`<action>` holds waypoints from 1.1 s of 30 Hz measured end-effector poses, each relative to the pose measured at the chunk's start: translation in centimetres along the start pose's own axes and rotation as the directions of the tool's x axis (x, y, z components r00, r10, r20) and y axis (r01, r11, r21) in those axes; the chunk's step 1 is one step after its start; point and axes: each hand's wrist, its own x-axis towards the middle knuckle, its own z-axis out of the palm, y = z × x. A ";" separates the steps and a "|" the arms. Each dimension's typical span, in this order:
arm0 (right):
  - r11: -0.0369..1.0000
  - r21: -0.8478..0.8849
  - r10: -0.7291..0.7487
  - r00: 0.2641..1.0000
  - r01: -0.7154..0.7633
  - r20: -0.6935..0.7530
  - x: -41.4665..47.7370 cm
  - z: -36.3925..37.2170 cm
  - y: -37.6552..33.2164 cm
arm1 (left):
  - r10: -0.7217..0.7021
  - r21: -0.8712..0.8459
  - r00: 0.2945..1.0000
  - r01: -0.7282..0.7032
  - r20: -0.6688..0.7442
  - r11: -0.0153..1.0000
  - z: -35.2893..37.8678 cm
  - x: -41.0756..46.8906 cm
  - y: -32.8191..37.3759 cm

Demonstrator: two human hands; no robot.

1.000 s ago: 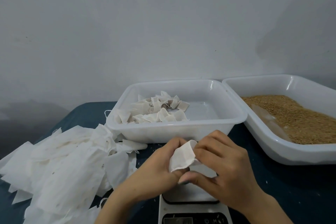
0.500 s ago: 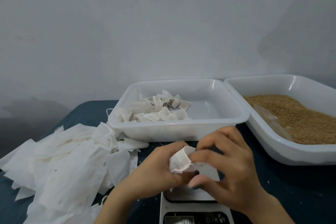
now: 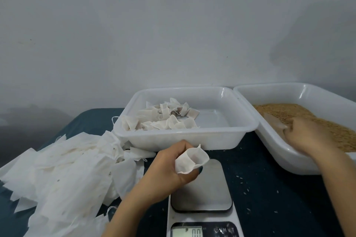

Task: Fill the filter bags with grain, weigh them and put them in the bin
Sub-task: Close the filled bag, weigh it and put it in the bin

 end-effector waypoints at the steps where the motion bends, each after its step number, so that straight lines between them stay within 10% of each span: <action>1: 0.998 -0.065 0.031 0.996 -0.026 0.079 0.3 0.1 0.2 | 0.000 0.001 1.000 0.000 -0.004 1.000 0.1 0.0 0.0; 10: 0.996 -0.076 0.055 0.965 -0.036 0.257 1.5 0.2 0.3 | -0.021 0.000 0.999 0.021 -0.027 1.000 0.2 0.0 -0.3; 15: 0.998 0.015 0.056 0.990 -0.058 0.130 1.3 -0.2 0.8 | -0.006 0.014 1.000 0.006 -0.027 1.000 0.3 0.1 -0.2; 24: 0.919 -0.372 0.138 0.990 -0.127 0.003 -2.0 -2.0 -0.1 | 0.001 0.041 1.000 0.000 -0.025 0.999 0.4 0.1 -0.4; 33: 0.999 -0.032 0.044 0.977 -0.038 0.210 -1.3 -3.0 0.1 | 0.001 0.052 0.999 0.002 -0.041 0.999 0.5 0.2 -0.5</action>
